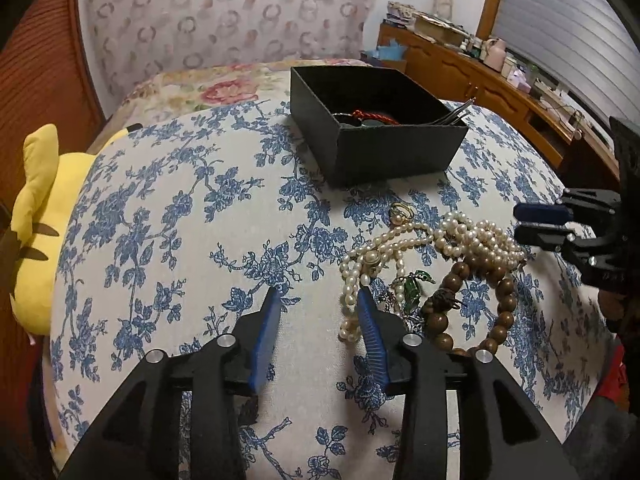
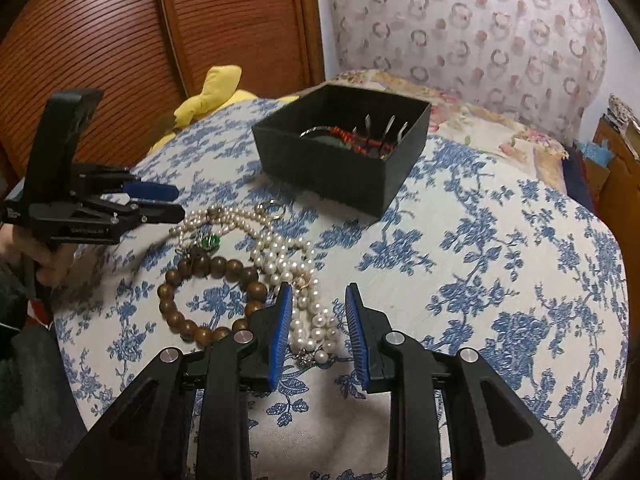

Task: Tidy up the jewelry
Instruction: 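Move both grippers to the pearl necklaces beside the wooden bead bracelet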

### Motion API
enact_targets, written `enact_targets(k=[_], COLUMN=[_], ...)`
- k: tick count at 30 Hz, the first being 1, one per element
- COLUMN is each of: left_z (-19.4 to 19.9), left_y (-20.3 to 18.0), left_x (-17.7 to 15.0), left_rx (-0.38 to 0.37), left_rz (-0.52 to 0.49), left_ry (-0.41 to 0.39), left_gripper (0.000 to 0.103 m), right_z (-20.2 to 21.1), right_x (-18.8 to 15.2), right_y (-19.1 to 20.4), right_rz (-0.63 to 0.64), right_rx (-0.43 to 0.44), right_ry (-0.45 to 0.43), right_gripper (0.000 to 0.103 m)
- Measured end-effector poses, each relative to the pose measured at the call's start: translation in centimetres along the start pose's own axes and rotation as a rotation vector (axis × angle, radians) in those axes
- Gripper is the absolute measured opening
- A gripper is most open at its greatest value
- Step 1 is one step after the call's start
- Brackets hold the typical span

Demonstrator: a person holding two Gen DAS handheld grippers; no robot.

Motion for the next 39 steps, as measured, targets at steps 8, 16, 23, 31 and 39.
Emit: enact_targets(k=[8,16,23,31,39], left_z=[-0.1,-0.1,-0.4,-1.1,-1.4], left_y=[0.0,0.0,-0.5,-0.8,-1.0], left_x=[-0.3,-0.3,0.0,0.4,1.4], left_rx=[-0.01,-0.012,-0.015,-0.007,-0.019], left_rz=[0.012,0.009,0.001,0.002,-0.01], left_ry=[0.017,0.027,0.034,0.03,0.024], left_gripper=[0.044,0.052,0.053,0.053,0.025], right_z=[-0.8,-1.0,-2.0,-0.2,0.9], right_x=[-1.0,-1.2,-0.9,-0.7,-0.7], right_y=[-0.5,-0.9,-0.4,-1.2,-2.2], right_rz=[0.01,0.037,0.044,0.004,-0.03], right_rx=[-0.045,-0.132,-0.094,-0.08,-0.082], right_ry=[0.057,0.09,0.12,0.038,-0.002], right_gripper=[0.029,0.019,0.019,0.008,0.008])
Point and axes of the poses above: each gripper's, at about its wrist camera, not at the fingertips, and z roughly against the way its jaws point, y to its left, x to its top, the point moved 9 cm from there along -z, roughly the way its jaws point, and after that the axes turned 12 degrees about y, right-handed, at the moved point
